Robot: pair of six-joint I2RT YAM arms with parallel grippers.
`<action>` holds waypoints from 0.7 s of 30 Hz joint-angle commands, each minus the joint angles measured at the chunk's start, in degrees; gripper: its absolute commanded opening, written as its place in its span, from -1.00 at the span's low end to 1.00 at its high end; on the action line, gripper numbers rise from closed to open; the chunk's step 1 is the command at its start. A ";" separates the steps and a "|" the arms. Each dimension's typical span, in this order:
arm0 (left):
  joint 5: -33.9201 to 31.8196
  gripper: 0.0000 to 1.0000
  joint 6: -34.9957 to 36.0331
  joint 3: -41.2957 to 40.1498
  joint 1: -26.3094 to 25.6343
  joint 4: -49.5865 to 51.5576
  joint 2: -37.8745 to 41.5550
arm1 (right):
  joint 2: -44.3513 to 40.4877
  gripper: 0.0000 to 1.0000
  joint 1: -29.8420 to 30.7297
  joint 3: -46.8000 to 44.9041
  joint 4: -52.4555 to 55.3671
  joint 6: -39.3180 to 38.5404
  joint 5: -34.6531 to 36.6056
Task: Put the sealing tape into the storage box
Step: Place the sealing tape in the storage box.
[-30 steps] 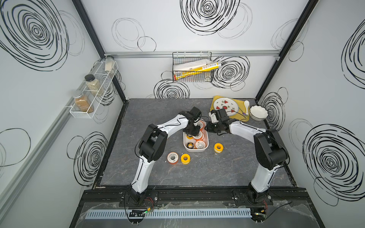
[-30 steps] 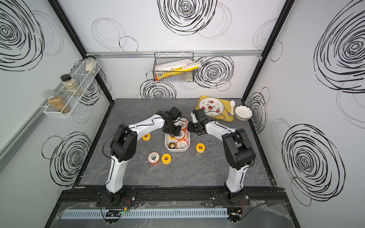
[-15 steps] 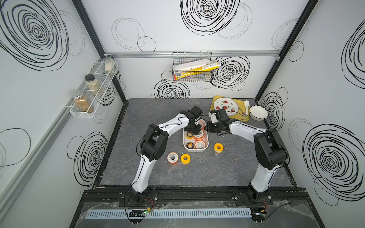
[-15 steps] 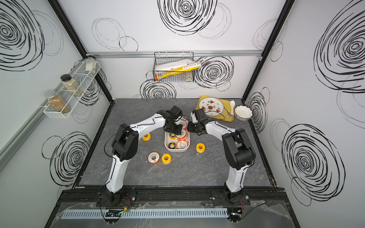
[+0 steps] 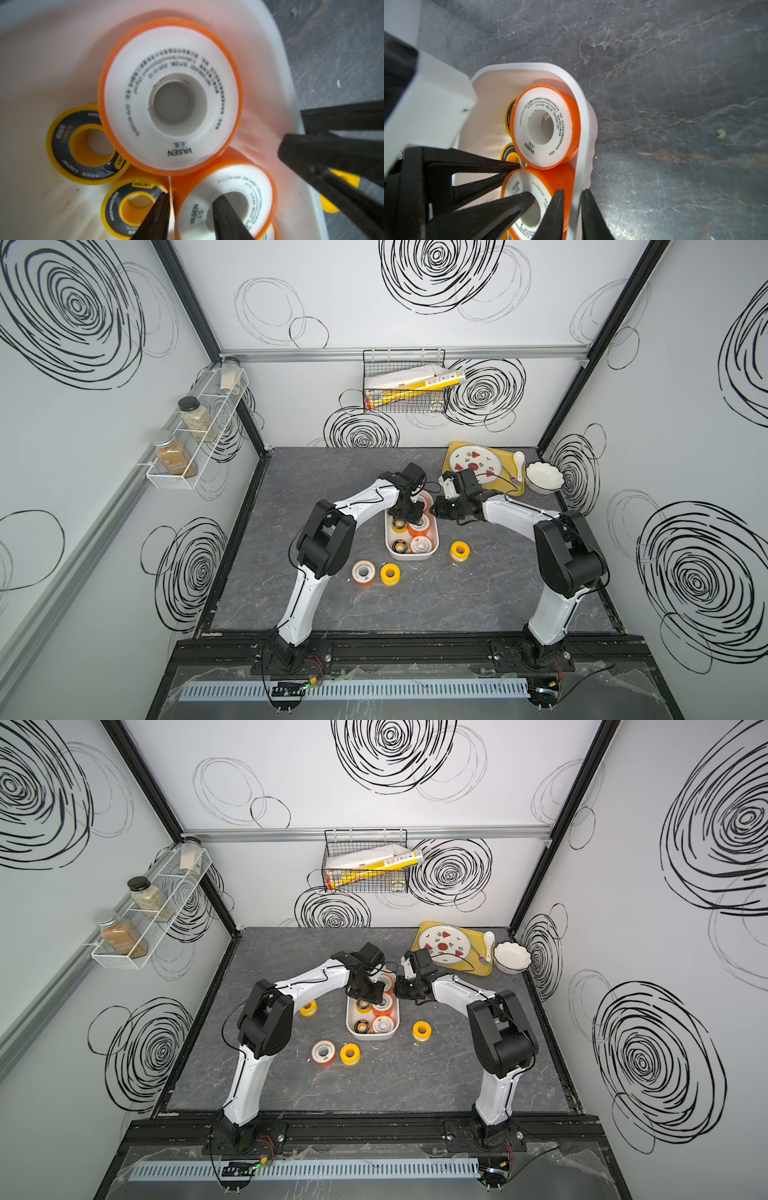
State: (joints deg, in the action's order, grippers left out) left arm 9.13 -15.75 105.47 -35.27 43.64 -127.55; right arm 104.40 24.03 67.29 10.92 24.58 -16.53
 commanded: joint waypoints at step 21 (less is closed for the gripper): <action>-2.12 0.04 1.82 -8.97 5.29 -3.18 18.75 | -7.53 -0.37 0.01 -1.50 1.24 -4.72 1.98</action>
State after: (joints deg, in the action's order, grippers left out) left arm 7.46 -14.81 99.85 -32.93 43.09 -112.84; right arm 99.70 24.03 67.05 11.92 21.89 -14.92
